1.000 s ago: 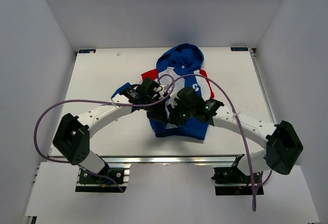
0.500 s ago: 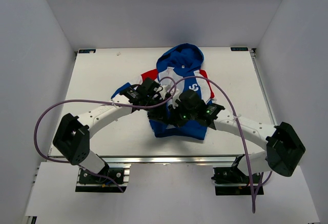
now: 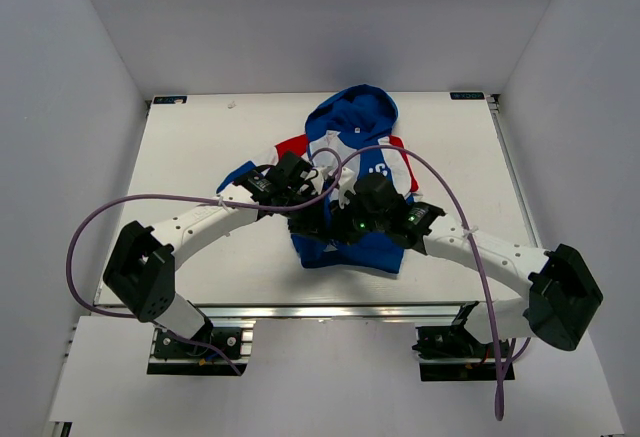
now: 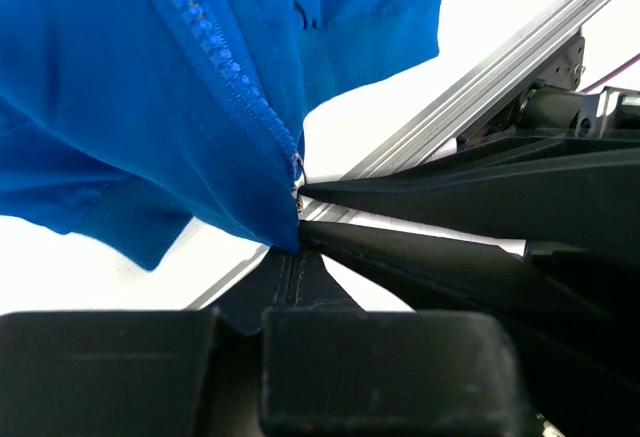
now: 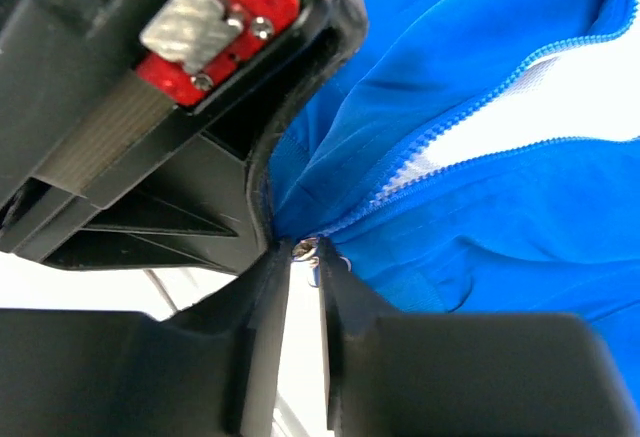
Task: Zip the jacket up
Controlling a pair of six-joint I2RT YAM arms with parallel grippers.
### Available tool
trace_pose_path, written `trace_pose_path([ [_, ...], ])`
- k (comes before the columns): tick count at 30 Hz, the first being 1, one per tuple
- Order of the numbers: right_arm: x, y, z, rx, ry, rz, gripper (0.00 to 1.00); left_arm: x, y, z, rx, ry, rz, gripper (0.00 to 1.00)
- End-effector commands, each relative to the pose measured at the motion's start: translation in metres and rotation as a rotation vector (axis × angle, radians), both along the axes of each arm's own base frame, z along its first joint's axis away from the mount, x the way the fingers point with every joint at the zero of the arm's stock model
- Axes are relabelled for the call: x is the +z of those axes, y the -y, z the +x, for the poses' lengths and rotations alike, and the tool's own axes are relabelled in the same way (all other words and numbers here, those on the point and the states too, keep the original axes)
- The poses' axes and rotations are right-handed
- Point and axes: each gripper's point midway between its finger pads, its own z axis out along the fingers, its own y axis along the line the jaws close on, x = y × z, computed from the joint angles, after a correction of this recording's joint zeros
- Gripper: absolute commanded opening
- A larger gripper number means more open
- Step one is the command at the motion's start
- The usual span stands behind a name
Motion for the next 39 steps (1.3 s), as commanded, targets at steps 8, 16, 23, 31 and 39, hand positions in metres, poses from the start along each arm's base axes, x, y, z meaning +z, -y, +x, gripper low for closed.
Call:
trace_pose_path([
  [8, -0.003, 0.006, -0.01, 0.067, 0.036, -0.02, 0.37, 0.013, 0.005, -0.005, -0.009, 0.005, -0.038, 0.0],
  [16, -0.01, 0.019, -0.016, 0.089, 0.068, -0.044, 0.43, 0.012, 0.004, -0.005, 0.0, -0.003, -0.032, 0.0],
  [23, -0.007, 0.013, -0.017, 0.13, 0.089, -0.027, 0.5, 0.013, 0.006, -0.005, 0.0, -0.004, -0.037, 0.0],
  [31, -0.008, 0.005, -0.011, 0.13, 0.105, -0.031, 0.53, 0.014, 0.007, -0.005, -0.002, -0.01, -0.044, 0.0],
  [39, -0.013, 0.004, 0.006, 0.051, 0.13, -0.062, 0.45, 0.014, 0.008, -0.006, -0.005, -0.011, -0.046, 0.0],
])
